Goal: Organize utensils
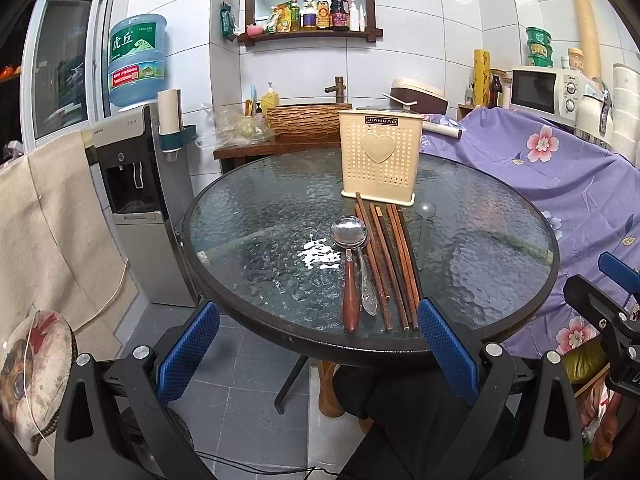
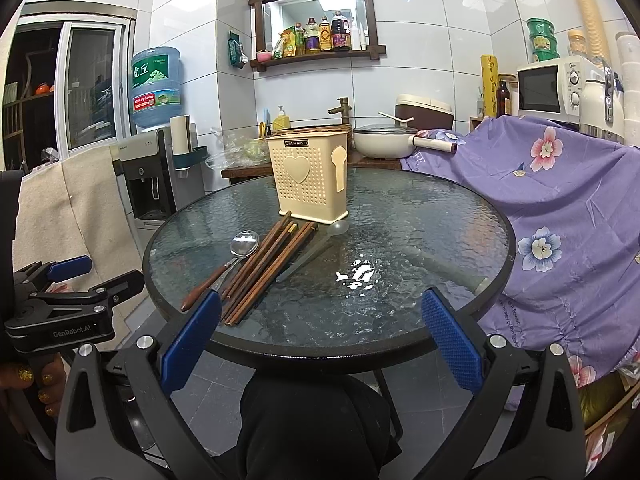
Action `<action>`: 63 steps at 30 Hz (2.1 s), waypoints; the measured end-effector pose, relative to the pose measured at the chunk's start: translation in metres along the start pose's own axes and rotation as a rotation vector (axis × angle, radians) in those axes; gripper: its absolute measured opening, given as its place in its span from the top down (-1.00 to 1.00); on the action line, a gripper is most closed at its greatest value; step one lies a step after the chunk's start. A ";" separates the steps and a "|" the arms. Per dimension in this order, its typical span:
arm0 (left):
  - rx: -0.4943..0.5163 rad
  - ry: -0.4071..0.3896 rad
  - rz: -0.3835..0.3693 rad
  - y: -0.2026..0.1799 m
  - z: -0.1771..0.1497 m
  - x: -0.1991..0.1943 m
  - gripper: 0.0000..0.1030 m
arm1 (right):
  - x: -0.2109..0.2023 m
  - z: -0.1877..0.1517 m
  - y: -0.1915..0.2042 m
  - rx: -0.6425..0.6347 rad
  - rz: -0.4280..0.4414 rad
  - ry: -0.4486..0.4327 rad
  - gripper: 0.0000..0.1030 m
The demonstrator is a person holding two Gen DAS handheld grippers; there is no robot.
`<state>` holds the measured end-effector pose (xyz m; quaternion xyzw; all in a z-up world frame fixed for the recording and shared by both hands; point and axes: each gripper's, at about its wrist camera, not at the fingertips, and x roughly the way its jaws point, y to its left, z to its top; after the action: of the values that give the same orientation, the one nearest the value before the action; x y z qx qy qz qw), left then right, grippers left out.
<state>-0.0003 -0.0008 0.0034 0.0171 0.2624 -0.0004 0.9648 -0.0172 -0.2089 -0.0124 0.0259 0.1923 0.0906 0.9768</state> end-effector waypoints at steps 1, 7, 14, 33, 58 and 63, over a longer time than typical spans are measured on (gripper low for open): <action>0.000 -0.001 -0.001 -0.001 0.000 0.000 -0.88 | 0.000 0.000 0.000 0.000 0.000 0.000 -0.91; -0.001 -0.001 0.000 0.000 0.000 -0.001 -0.88 | 0.000 0.000 0.000 -0.001 -0.001 -0.001 -0.91; -0.002 0.000 -0.002 0.000 0.000 -0.001 -0.88 | 0.000 0.000 0.000 0.000 0.000 0.000 -0.91; -0.001 -0.001 -0.001 0.000 0.000 -0.001 -0.88 | 0.000 0.000 0.000 0.001 0.001 0.000 -0.91; 0.000 0.012 -0.004 0.008 -0.002 0.016 -0.88 | 0.018 -0.002 0.005 -0.025 0.028 0.041 -0.91; -0.016 0.020 -0.023 0.016 0.003 0.032 -0.88 | 0.041 0.003 0.006 -0.057 0.030 0.079 -0.91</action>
<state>0.0293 0.0158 -0.0097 0.0063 0.2722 -0.0091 0.9622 0.0203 -0.1952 -0.0243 -0.0028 0.2275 0.1116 0.9674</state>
